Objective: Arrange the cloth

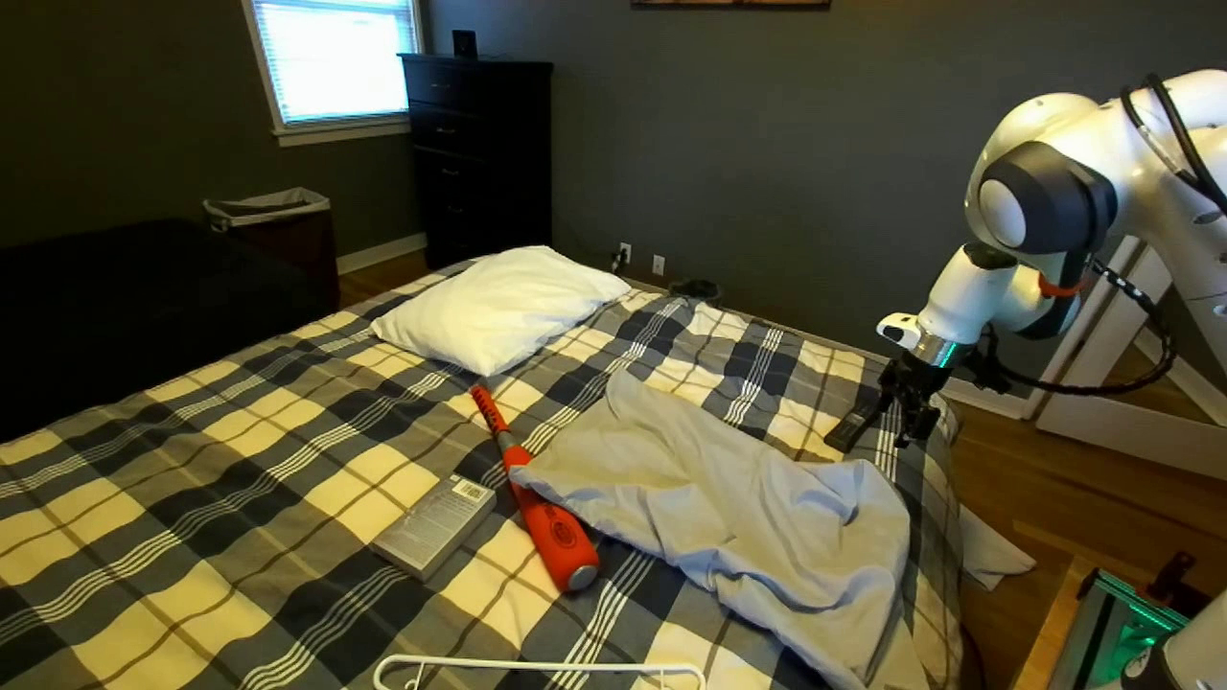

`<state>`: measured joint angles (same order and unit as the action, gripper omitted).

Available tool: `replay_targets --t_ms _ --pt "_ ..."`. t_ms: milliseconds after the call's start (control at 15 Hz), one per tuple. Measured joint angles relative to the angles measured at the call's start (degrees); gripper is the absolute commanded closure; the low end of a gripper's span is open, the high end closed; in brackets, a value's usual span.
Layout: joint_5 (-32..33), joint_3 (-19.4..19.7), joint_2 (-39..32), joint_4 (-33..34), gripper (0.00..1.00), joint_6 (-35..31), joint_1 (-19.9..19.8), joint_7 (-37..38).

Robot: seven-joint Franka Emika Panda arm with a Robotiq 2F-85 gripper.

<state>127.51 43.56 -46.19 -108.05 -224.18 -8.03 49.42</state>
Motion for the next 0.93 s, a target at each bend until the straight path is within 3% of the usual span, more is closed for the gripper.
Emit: replay_targets --t_ms 467,533,933 --pt "-2.0 -5.0 -10.1 8.6 0.01 -0.8 -5.0 0.0" --pt "-2.5 -5.2 -11.6 9.8 0.15 -1.1 -5.5 0.0" --pt "-3.7 -5.9 -19.3 16.9 0.63 -5.6 -7.3 1.9"
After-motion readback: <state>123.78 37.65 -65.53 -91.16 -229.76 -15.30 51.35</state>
